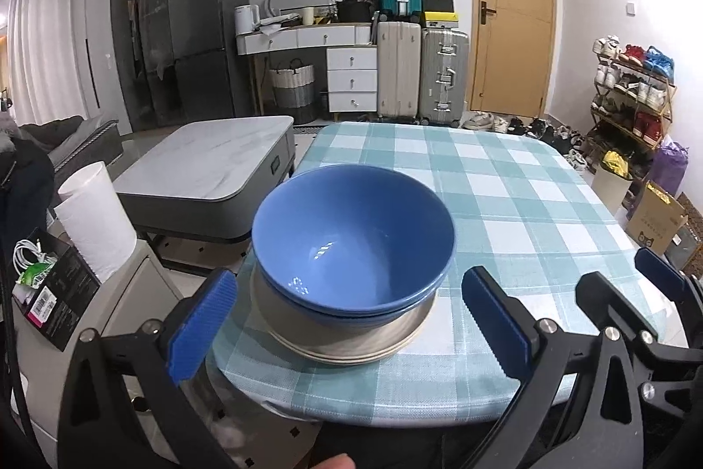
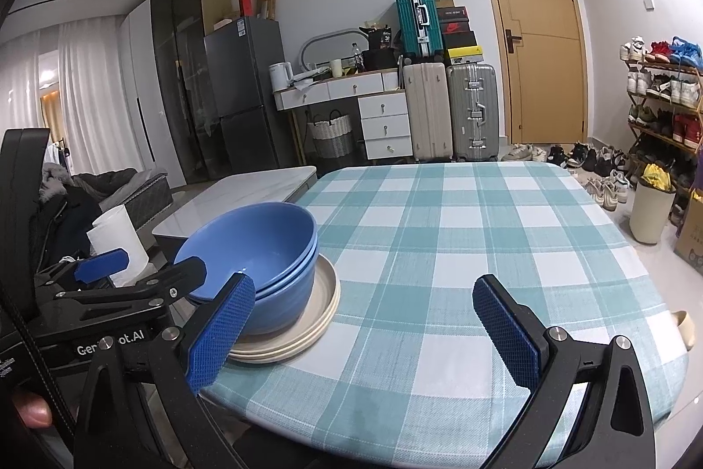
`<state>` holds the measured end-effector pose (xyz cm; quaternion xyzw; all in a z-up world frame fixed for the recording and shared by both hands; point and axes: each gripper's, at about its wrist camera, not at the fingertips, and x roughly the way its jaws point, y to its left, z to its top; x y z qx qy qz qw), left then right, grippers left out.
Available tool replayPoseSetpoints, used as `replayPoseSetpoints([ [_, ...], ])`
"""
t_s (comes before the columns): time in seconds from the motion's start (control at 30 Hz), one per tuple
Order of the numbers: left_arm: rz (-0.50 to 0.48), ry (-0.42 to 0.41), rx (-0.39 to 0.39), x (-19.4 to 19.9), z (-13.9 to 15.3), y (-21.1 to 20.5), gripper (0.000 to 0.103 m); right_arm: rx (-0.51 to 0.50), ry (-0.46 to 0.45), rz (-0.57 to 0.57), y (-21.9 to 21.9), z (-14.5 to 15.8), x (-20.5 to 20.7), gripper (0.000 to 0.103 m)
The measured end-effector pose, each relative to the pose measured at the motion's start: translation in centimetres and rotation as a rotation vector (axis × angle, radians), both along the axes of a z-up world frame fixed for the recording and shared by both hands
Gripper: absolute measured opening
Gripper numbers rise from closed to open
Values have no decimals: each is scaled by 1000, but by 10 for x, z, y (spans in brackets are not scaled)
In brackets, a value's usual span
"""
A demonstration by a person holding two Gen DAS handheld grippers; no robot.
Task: Organize plates and bowls
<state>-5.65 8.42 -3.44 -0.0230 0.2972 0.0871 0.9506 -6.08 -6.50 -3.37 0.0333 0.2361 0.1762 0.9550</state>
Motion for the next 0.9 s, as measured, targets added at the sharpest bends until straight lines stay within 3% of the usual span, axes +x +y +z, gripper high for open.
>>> replayPoseSetpoints([
  [0.13, 6, 2, 40, 2, 0, -3, 103, 3, 2, 1, 0, 0, 0, 101],
  [0.7, -6, 38, 24, 6, -5, -1, 103, 15, -1, 11, 3, -3, -2, 101],
  [0.9, -10, -1, 32, 6, 1, -8, 103, 37, 28, -9, -4, -7, 3, 101],
])
